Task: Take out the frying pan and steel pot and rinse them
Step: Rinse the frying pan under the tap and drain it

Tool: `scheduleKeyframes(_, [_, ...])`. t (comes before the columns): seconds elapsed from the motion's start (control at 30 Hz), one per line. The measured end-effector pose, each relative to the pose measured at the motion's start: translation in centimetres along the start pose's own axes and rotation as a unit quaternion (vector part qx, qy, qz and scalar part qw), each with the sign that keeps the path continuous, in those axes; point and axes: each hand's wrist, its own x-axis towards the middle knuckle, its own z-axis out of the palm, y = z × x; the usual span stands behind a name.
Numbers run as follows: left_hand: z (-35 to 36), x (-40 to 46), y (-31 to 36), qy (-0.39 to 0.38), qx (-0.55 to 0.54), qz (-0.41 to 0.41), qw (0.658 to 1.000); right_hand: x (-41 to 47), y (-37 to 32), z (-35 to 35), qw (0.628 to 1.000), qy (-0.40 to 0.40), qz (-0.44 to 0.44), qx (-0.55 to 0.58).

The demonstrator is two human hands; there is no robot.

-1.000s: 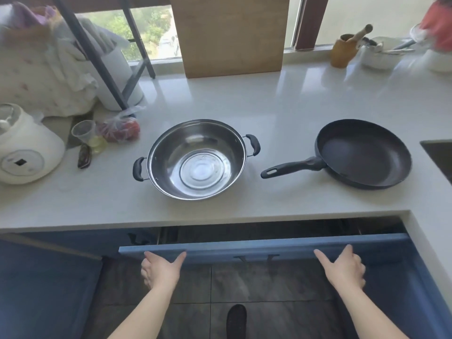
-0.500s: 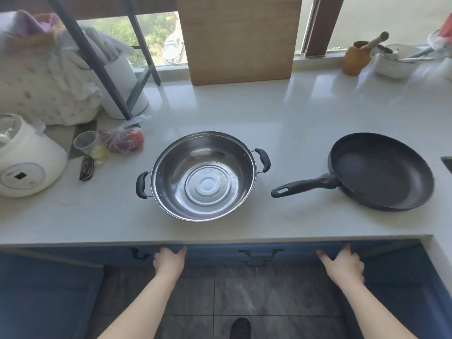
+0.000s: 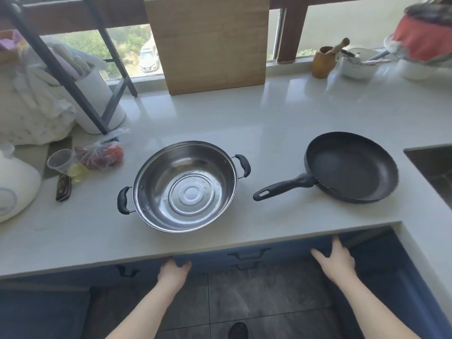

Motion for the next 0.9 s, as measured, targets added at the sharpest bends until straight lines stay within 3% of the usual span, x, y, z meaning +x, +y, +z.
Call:
scheduleKeyframes(0.1, [2.8, -3.7, 3.4, -0.098, 0.072, 0.143, 0.982, -1.2, 1.6, -1.8, 0.997, 0.014, -0.005, 0.072])
scheduleKeyframes(0.27, [7.8, -10.9, 11.8, -0.221, 0.129, 0.360, 0.897, -3.6, 4.8, -6.3, 0.989, 0.062, -0.035, 0.131])
scheduleKeyframes(0.37, [9.7, -13.8, 17.8, -0.204, 0.154, 0.483, 0.838, -3.8, 5.4, -9.9, 0.980, 0.098, -0.070, 0.161])
scheduleKeyframes(0.5, [11.0, -14.5, 25.4, -0.098, 0.200, 0.592, 0.775, -1.2, 5.6, -15.0, 0.972, 0.130, -0.120, 0.157])
scheduleKeyframes(0.6, [11.6, -12.5, 30.2, -0.029, 0.273, 0.592, 0.758, 2.5, 5.0, -18.9, 0.976, 0.124, -0.140, 0.108])
scheduleKeyframes(0.7, [12.1, -9.7, 33.7, 0.020, 0.346, 0.541, 0.766, 6.7, 4.1, -22.2, 0.983, 0.082, -0.154, 0.057])
scheduleKeyframes(0.9, [13.5, -5.3, 36.6, -0.004, 0.422, 0.434, 0.796, 13.8, 2.8, -24.8, 0.979, -0.034, -0.189, -0.072])
